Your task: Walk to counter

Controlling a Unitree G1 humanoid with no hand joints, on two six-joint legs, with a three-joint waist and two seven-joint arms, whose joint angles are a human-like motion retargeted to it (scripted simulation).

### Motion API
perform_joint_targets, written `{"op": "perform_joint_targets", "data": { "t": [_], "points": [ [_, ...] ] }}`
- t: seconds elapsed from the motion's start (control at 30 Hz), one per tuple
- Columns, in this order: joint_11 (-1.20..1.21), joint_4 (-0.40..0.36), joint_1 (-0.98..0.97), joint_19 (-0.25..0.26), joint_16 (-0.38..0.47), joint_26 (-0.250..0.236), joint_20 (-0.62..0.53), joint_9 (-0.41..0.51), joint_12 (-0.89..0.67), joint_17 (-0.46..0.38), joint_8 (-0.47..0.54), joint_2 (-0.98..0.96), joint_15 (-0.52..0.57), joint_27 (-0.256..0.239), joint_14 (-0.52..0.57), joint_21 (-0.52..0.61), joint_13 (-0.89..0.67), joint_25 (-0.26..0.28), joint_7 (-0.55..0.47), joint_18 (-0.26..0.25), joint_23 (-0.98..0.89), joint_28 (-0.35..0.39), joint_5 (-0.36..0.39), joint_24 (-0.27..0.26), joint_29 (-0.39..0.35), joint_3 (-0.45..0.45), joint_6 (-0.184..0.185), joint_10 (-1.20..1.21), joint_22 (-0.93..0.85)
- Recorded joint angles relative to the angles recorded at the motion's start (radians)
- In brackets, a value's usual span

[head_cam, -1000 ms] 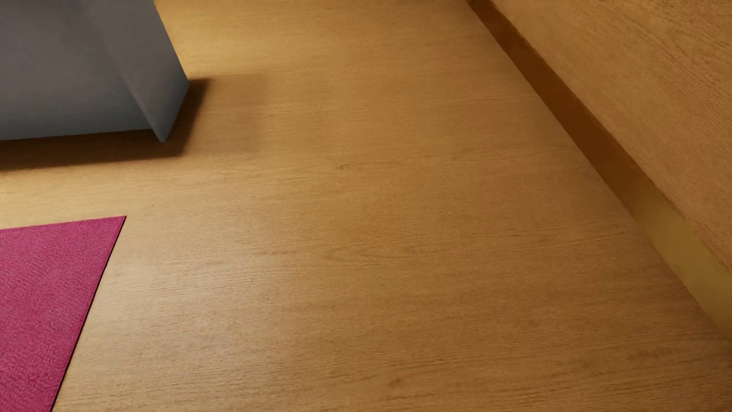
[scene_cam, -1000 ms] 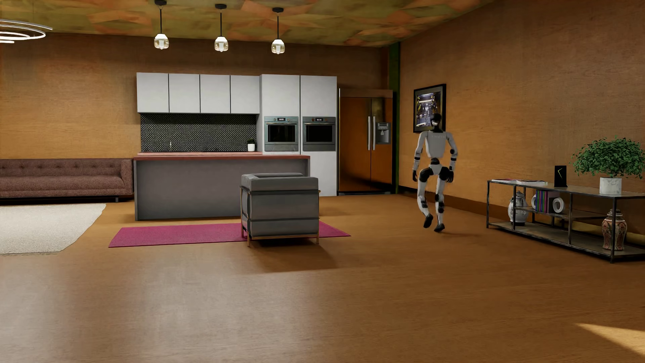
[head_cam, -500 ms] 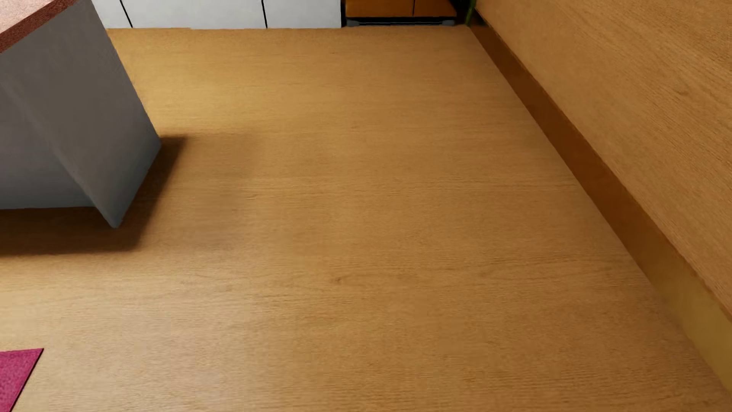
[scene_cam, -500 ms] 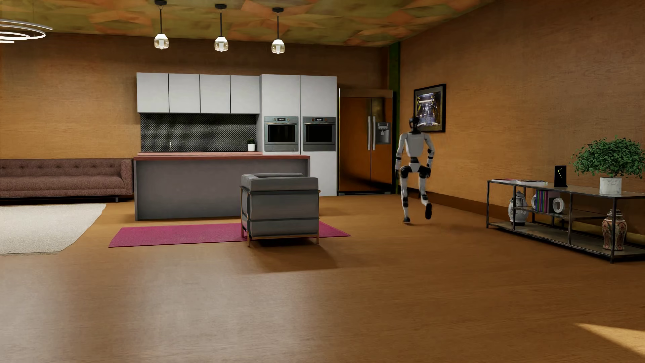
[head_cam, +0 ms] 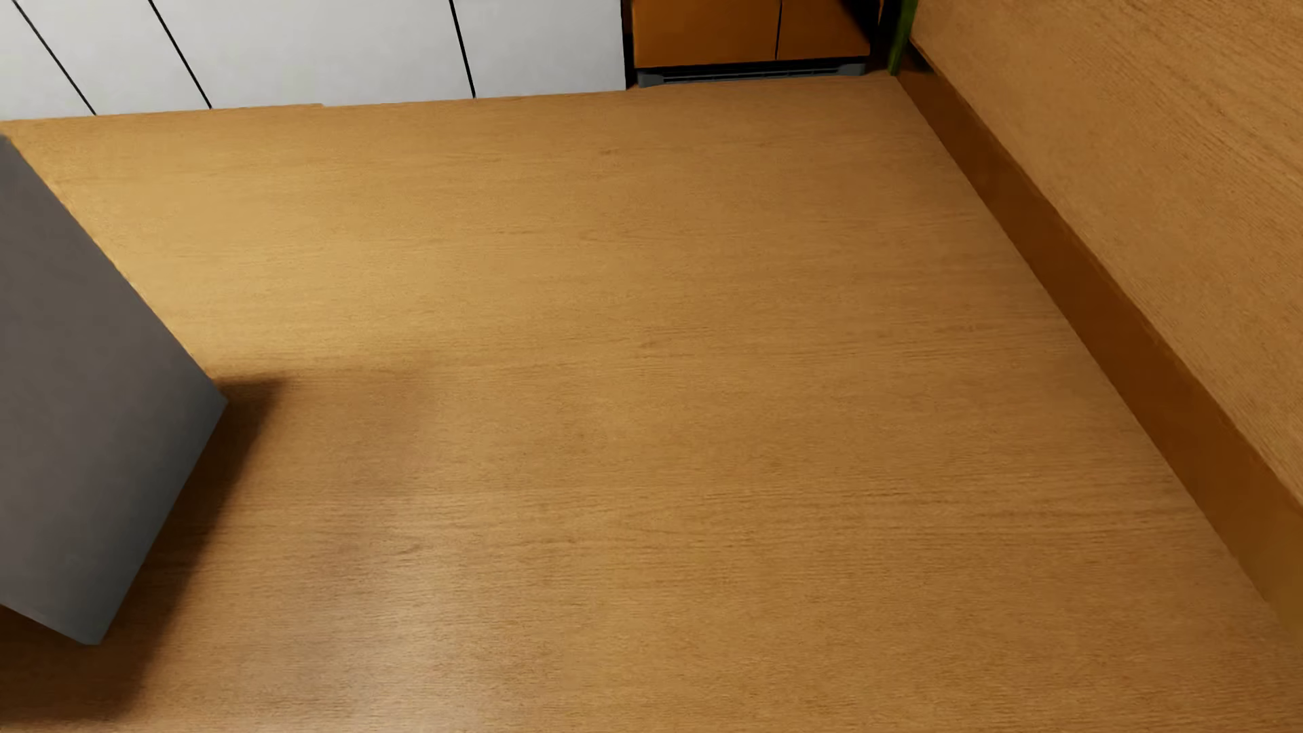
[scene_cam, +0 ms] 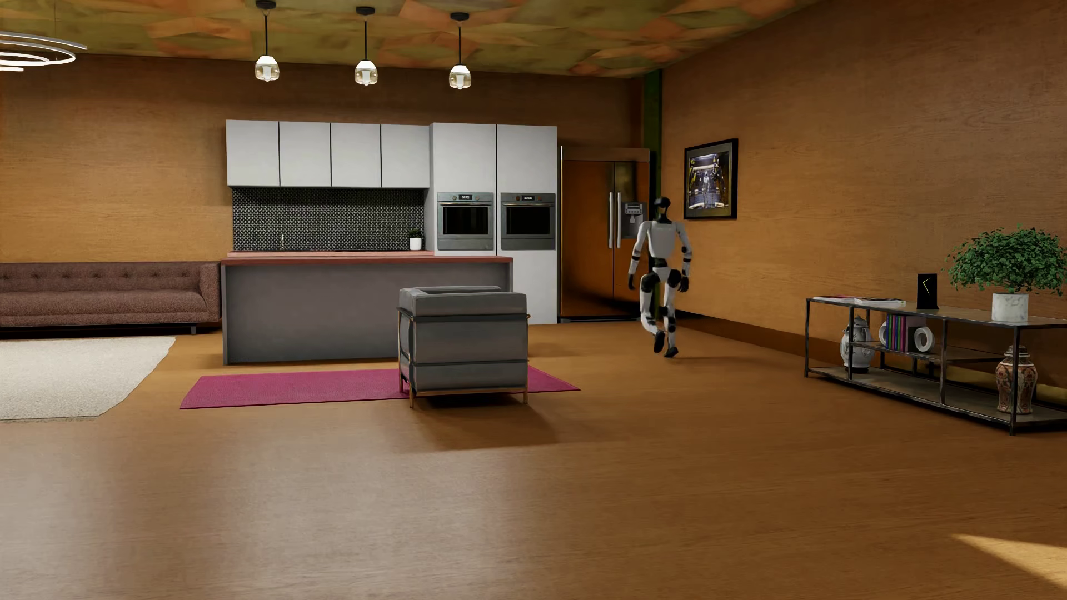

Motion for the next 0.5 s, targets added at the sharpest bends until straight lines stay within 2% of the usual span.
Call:
{"op": "perform_joint_targets", "data": {
  "t": [0.07,0.13,0.2,0.23,0.27,0.3,0.33,0.37,0.4,0.47,0.5],
  "points": [
    [-0.126,-0.047,-0.154,0.0,0.013,0.0,-0.014,0.014,0.051,-0.032,0.0,0.236,-0.154,0.0,-0.048,-0.027,-0.024,0.0,0.0,0.0,-0.12,0.0,-0.027,0.0,0.0,0.132,-0.031,-0.153,0.043],
    [-0.204,-0.043,-0.267,0.0,0.03,0.0,-0.015,0.004,0.1,-0.05,0.0,0.428,-0.359,0.0,-0.015,-0.078,-0.059,0.0,0.0,0.0,-0.222,0.0,-0.065,0.0,0.0,0.227,-0.049,-0.476,0.08],
    [-0.192,-0.016,-0.322,0.0,0.039,0.0,-0.019,-0.029,0.13,-0.062,0.0,0.535,-0.477,0.0,0.061,-0.121,-0.118,0.0,0.0,0.0,-0.298,0.0,-0.078,0.0,0.0,0.284,-0.043,-0.845,0.133],
    [-0.198,-0.011,-0.339,0.0,0.04,0.0,-0.023,-0.045,0.142,-0.065,0.0,0.569,-0.478,0.0,0.302,-0.145,-0.141,0.0,0.0,0.0,-0.32,0.0,-0.081,0.0,0.0,0.294,-0.037,-1.066,0.158],
    [-0.196,-0.016,-0.37,0.0,0.039,0.0,-0.023,-0.051,0.151,-0.063,0.0,0.597,-0.431,0.0,0.38,-0.164,-0.152,0.0,0.0,0.0,-0.332,0.0,-0.088,0.0,0.0,0.29,-0.031,-1.118,0.184],
    [-0.147,-0.033,-0.394,0.0,0.039,0.0,-0.033,-0.042,0.154,-0.055,0.0,0.625,-0.334,0.0,0.061,-0.185,-0.143,0.0,0.0,0.0,-0.33,0.0,-0.11,0.0,0.0,0.281,-0.031,-0.845,0.214],
    [-0.02,-0.055,-0.416,0.0,0.038,0.0,-0.035,-0.041,0.152,-0.039,0.0,0.611,-0.197,0.0,-0.04,-0.2,-0.124,0.0,0.0,0.0,-0.299,0.0,-0.144,0.0,0.0,0.27,-0.04,-0.719,0.236],
    [0.186,-0.089,-0.421,0.0,0.033,0.0,-0.03,-0.034,0.141,-0.02,0.0,0.549,-0.068,0.0,-0.046,-0.198,-0.106,0.0,0.0,0.0,-0.235,0.0,-0.184,0.0,0.0,0.251,-0.05,-0.603,0.248],
    [0.444,-0.137,-0.372,0.0,0.031,0.0,-0.049,-0.013,0.111,-0.014,0.0,0.459,-0.012,0.0,-0.088,-0.176,-0.09,0.0,0.0,0.0,-0.158,0.0,-0.204,0.0,0.0,0.23,-0.047,-0.54,0.246],
    [0.865,-0.22,-0.205,0.0,0.02,0.0,-0.067,0.0,0.065,-0.024,0.0,0.201,-0.06,0.0,-0.085,-0.069,-0.064,0.0,0.0,0.0,-0.045,0.0,-0.193,0.0,0.0,0.149,-0.016,-0.619,0.141],
    [0.908,-0.236,-0.092,0.0,0.012,0.0,-0.049,0.003,0.052,-0.023,0.0,0.092,-0.057,0.0,-0.05,-0.036,-0.031,0.0,0.0,0.0,-0.01,0.0,-0.174,0.0,0.0,0.086,0.007,-0.692,0.067]
  ]
}}
